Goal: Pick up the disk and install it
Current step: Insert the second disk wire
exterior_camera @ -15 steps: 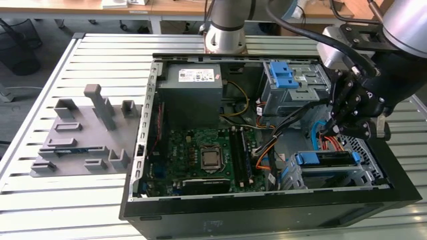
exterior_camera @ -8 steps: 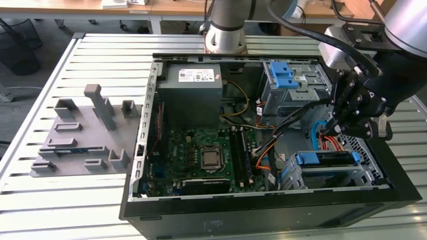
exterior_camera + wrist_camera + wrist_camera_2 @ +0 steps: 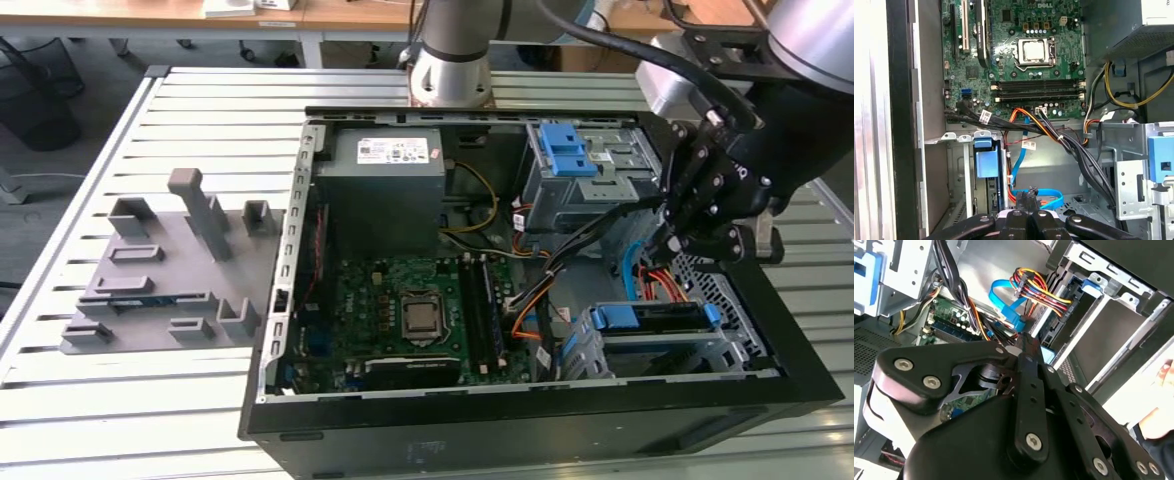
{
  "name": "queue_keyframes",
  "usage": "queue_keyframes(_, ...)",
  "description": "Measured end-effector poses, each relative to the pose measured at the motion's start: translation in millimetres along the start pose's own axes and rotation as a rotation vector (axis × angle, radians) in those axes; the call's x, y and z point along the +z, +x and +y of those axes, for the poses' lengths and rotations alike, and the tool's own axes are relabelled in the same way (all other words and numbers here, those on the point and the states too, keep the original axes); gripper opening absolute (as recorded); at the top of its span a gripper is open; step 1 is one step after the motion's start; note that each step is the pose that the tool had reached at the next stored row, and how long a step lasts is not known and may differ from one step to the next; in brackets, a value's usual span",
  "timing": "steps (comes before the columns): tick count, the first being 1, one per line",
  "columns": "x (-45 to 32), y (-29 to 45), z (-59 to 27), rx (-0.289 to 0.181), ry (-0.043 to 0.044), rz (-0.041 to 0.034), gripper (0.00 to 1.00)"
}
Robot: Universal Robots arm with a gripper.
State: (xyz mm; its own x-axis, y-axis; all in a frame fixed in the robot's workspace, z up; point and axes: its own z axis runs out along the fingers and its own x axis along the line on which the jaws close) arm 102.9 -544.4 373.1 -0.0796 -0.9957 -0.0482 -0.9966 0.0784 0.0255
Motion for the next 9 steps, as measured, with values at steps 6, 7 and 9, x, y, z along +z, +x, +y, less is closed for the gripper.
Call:
queue_keyframes(6, -4.2, -2.3, -1.0, 0.000, 0.0000, 0.0000, 0.11)
queue_keyframes(7, -4.1, -2.8, -1.3, 0.000, 0.0001, -0.0001, 0.11)
queue_keyframes(9, -3.9, -4.3, -1.7, 0.000, 0.0000, 0.0000, 0.11)
